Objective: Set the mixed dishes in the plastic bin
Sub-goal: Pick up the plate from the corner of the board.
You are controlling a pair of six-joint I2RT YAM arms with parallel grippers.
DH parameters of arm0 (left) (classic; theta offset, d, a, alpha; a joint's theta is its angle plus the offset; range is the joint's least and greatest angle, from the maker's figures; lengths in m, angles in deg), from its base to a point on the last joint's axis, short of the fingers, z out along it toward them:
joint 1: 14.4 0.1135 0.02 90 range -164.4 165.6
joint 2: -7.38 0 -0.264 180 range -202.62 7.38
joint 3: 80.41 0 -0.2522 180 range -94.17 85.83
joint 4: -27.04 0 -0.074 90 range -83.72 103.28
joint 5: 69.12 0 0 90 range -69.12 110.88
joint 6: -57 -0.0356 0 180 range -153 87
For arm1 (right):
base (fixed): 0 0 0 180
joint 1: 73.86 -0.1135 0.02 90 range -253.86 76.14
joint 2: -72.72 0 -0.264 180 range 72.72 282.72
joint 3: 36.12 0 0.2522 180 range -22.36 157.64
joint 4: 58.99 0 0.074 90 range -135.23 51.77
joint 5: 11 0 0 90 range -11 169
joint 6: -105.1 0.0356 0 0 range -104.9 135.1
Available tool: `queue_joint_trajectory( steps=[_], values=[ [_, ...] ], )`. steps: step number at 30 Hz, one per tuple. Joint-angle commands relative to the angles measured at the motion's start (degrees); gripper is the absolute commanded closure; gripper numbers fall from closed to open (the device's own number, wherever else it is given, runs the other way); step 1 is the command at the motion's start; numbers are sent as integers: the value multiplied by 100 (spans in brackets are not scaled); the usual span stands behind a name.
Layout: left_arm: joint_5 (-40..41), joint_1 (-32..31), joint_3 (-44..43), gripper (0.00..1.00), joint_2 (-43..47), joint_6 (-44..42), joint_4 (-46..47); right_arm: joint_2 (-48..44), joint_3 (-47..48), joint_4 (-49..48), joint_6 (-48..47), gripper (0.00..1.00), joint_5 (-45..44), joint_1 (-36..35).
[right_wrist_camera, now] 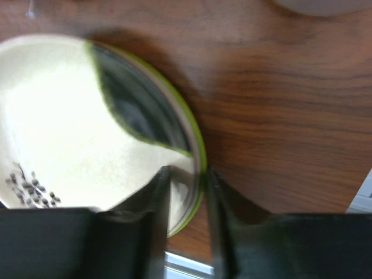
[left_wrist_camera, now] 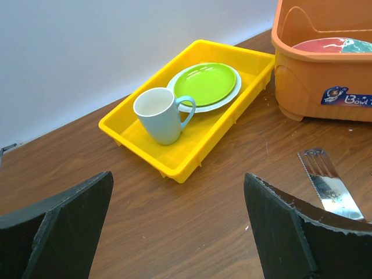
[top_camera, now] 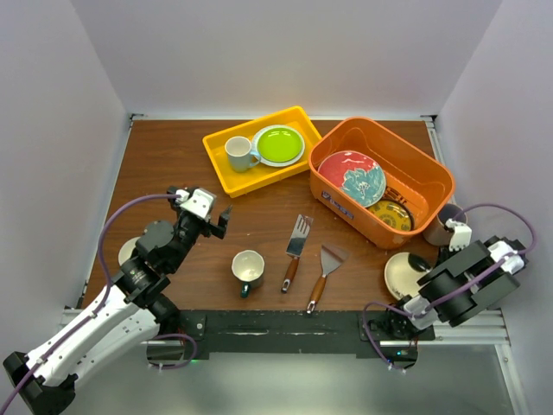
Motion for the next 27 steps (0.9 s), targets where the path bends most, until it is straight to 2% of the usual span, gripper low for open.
queue_joint_trajectory(
  steps=[1,3,9,27],
  values=[
    [6,41,33,0,-23,71,233,-128,-85,-409,14,83,-100,-28],
    [15,41,33,0,-23,71,233,-207,-15,-375,40,90,-74,-28],
    [23,33,33,0,-5,71,233,-620,284,-94,31,99,58,-28],
    [-91,41,24,0,21,98,233,-2078,890,926,-294,100,410,-19]
  ],
)
